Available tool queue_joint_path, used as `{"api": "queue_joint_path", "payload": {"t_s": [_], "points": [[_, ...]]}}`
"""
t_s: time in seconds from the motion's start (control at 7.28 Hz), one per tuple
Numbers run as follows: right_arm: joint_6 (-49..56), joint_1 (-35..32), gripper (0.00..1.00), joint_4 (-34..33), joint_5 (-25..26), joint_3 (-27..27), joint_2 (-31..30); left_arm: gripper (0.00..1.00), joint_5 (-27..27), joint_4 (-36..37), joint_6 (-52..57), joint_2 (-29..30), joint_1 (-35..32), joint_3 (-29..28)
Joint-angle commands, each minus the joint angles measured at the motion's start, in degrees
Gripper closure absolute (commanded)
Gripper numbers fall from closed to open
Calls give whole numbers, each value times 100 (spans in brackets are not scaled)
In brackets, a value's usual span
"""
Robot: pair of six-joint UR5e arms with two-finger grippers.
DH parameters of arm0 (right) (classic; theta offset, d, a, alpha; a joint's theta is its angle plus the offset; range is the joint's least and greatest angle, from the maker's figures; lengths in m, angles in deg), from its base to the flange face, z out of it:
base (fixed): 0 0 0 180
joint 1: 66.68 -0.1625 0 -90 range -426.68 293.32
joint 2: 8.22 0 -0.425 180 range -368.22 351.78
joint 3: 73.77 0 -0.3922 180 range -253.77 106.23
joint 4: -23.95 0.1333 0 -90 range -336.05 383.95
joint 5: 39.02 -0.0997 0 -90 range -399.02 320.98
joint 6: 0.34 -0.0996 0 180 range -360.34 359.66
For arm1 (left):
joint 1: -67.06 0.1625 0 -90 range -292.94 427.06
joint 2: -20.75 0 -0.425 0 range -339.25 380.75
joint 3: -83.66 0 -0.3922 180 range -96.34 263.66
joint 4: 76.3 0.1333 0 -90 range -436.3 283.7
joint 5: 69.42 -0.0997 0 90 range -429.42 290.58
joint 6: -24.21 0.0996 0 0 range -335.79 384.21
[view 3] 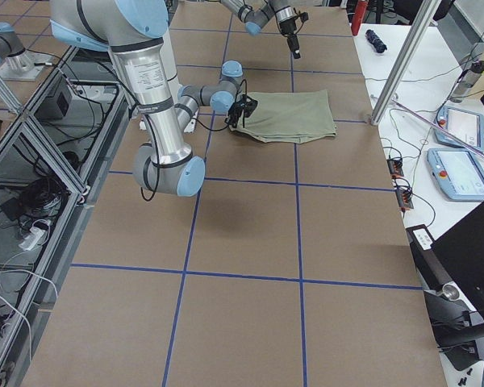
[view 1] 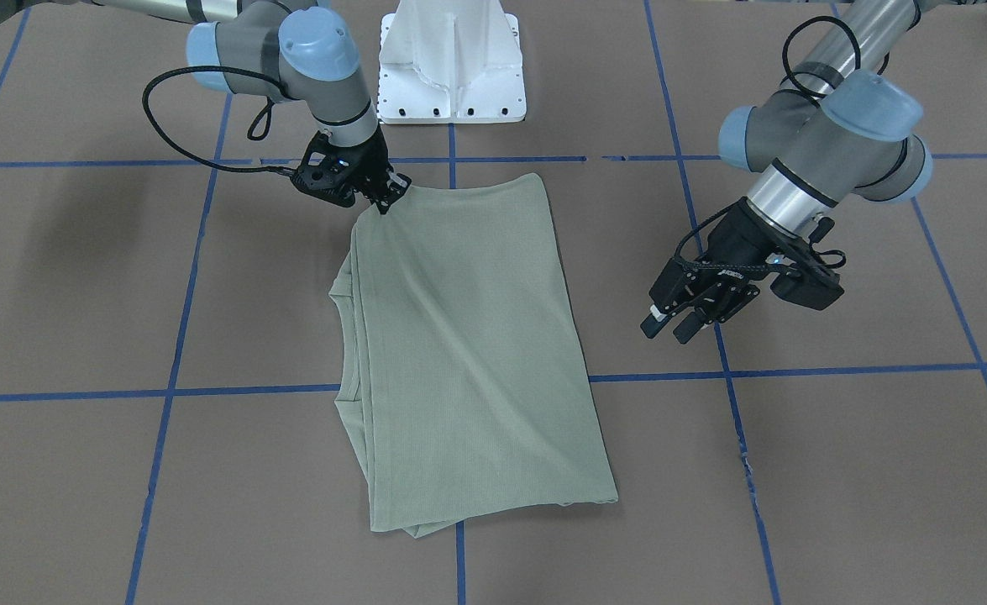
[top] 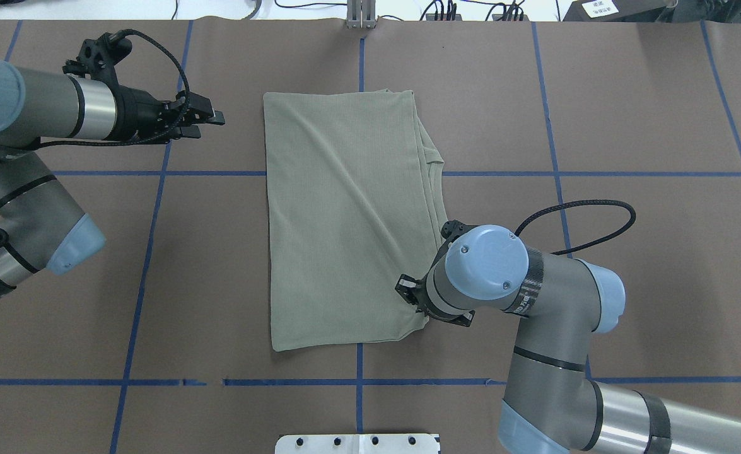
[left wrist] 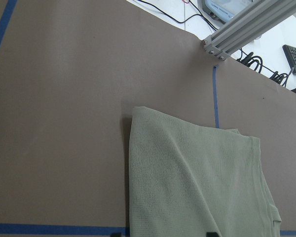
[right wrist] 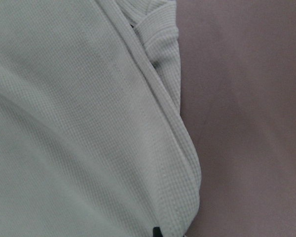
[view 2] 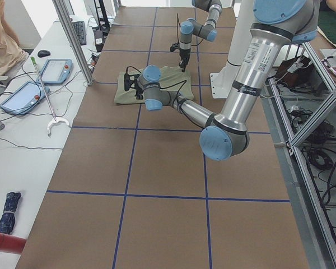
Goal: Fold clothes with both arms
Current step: 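Move the left gripper down to the shirt edge nearest the robot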
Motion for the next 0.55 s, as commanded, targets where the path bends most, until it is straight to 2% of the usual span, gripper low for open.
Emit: {"api": "queue_joint_path", "payload": {"t_s": [0.0,0.27,0.41], "points": [[-137,4,100,-15,2,-111,-48,35,-106,-29,-1337,-267,403,617],[-454,101,100,-6,20,-233,-92,34,-946,-3,-2202,-1101,1386,1637],[-472,153,100,-6,29,-260,-145,34,-1037,-3,-2693,-1252,1861,1806]]}}
